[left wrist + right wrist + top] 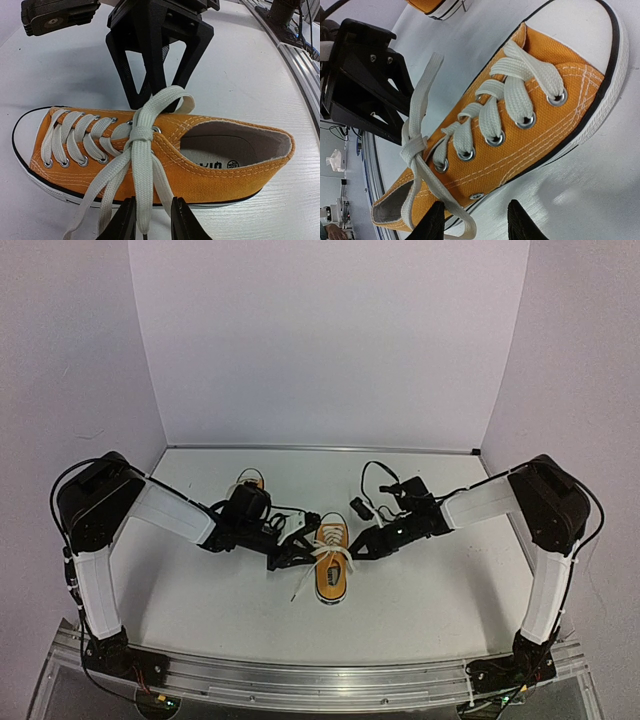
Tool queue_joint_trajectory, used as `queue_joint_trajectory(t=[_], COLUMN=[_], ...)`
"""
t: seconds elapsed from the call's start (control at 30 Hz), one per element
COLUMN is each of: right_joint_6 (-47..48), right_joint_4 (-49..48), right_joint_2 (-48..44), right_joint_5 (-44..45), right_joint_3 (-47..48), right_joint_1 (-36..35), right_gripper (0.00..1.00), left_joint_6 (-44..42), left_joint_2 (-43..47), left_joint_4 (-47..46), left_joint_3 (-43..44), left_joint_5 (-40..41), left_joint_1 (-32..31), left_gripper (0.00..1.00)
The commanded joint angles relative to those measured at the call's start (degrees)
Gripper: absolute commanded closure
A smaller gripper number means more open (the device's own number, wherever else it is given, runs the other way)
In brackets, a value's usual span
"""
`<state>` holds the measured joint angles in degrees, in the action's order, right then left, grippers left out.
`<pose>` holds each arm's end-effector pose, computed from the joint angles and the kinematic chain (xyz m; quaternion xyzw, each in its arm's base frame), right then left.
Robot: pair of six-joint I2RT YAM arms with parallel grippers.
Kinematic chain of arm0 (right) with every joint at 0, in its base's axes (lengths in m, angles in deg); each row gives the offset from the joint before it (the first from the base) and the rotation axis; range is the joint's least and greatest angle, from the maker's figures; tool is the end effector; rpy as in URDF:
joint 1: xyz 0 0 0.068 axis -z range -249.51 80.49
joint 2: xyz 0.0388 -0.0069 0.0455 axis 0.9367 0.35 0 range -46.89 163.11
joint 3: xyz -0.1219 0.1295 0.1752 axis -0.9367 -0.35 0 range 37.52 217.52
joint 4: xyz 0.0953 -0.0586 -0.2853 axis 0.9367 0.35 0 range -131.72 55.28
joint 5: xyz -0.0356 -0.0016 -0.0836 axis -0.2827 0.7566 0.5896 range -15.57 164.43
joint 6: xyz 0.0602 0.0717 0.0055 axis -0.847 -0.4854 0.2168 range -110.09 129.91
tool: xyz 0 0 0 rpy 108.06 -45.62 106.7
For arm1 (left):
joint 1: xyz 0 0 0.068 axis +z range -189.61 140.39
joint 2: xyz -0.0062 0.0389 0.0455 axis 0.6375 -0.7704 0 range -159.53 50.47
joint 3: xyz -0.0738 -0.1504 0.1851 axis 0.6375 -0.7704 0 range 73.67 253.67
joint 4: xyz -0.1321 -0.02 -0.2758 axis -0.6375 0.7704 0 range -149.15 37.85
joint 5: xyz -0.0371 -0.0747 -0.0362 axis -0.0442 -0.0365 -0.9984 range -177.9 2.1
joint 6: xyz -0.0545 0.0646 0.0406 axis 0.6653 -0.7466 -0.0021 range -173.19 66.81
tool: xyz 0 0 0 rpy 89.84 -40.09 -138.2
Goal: Tie the shoes
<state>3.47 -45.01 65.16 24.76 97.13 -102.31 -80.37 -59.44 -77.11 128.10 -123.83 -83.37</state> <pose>0.3184 0.2818 0.0432 -0.3366 0.7947 0.4771 0.1662 0.2762 -0.3333 0.0454 0.6061 0.6157 -0.3344 0.3764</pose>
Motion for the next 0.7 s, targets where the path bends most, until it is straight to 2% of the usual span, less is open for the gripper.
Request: queue_joint_trajectory(t=[0.0, 0.1, 0.23, 0.3, 0.43, 0.67], right_joint_6=[0.7, 0.7, 0.6, 0.6, 0.5, 0.5], right_joint_4=[-1.1, -1.1, -1.0, -0.9, -0.8, -0.8], right_joint_2=[-0.3, -0.9, -0.6, -0.1, 0.5, 0.5], right_joint_5=[-1.7, -1.6, -1.2, -1.1, -0.6, -0.4], right_joint_3=[1.9, 1.7, 1.9, 2.0, 2.2, 2.1], right_joint_1=[-0.8, -0.9, -0.9, -0.9, -1.0, -1.0], right_gripper=[0.6, 0.6, 0.65, 0.68, 0.73, 0.76], left_joint_6=[-0.5, -0.5, -0.2, 0.5, 1.3, 1.7], left_joint_2=[-0.9, -1.0, 0.0, 1.4, 4.3, 9.5], left_joint_4=[-0.9, -0.9, -0.9, -1.0, 0.2, 1.9], left_joint_3=[3.1, 3.3, 2.3, 1.2, -1.2, -7.3], left_joint_5=[-0.4, -0.2, 1.1, 2.6, 5.5, 9.3], left_joint_1=[-0.4, -0.6, -0.6, -0.5, 0.3, 2.0], left_gripper=[0.76, 0.82, 0.96, 1.0, 1.0, 1.0])
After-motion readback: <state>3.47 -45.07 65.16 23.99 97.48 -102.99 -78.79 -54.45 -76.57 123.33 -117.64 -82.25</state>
